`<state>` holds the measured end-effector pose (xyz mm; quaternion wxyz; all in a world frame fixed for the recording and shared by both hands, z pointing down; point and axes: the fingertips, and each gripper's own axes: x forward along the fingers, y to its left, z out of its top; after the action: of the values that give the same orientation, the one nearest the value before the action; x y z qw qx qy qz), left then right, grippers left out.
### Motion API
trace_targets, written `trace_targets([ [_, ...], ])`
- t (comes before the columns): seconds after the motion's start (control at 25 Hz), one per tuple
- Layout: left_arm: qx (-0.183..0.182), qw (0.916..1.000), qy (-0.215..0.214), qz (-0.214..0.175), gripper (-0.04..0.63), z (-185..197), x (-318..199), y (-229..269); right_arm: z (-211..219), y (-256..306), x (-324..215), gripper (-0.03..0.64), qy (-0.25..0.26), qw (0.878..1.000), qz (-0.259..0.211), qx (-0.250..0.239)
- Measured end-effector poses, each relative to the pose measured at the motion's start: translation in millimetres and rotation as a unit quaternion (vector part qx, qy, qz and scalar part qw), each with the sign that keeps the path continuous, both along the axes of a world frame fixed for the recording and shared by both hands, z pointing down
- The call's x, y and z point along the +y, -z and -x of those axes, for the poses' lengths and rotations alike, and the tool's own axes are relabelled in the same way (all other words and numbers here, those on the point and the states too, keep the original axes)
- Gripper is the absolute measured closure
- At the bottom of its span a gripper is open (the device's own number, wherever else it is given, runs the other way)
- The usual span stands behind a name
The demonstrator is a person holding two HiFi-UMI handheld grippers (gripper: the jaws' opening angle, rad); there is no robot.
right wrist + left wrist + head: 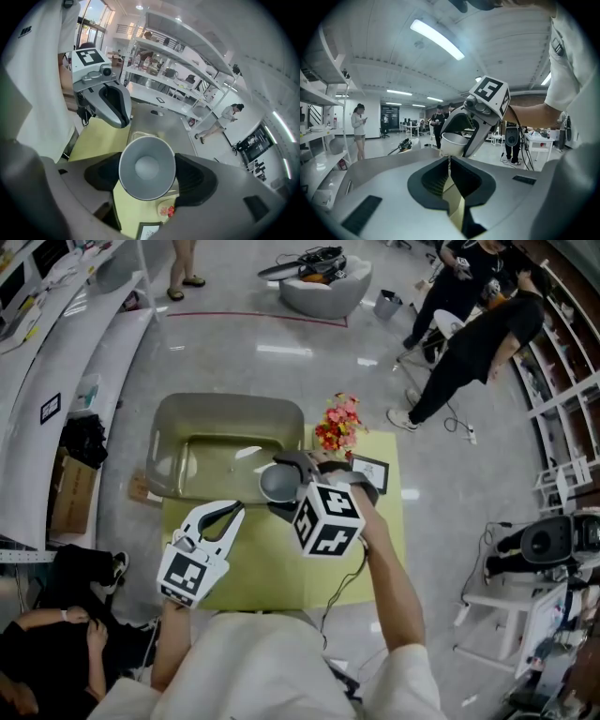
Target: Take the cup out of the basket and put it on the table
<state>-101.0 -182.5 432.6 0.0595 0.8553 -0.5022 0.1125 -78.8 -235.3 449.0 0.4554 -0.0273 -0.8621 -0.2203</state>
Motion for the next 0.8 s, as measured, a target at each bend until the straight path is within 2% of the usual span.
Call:
trace_targets([
  [0.44, 0.009, 0.999, -0.042, -0.006, 0.572, -30, -1, 3, -45, 20, 12, 0.265, -0.048, 0.998, -0.012, -0.024],
  [0.8, 0.015, 0.9964, -0.083, -0.008, 0.572, -60, 3, -3, -82, 12, 26, 0.265, -0.091, 0.995, -0.003, -0.034],
])
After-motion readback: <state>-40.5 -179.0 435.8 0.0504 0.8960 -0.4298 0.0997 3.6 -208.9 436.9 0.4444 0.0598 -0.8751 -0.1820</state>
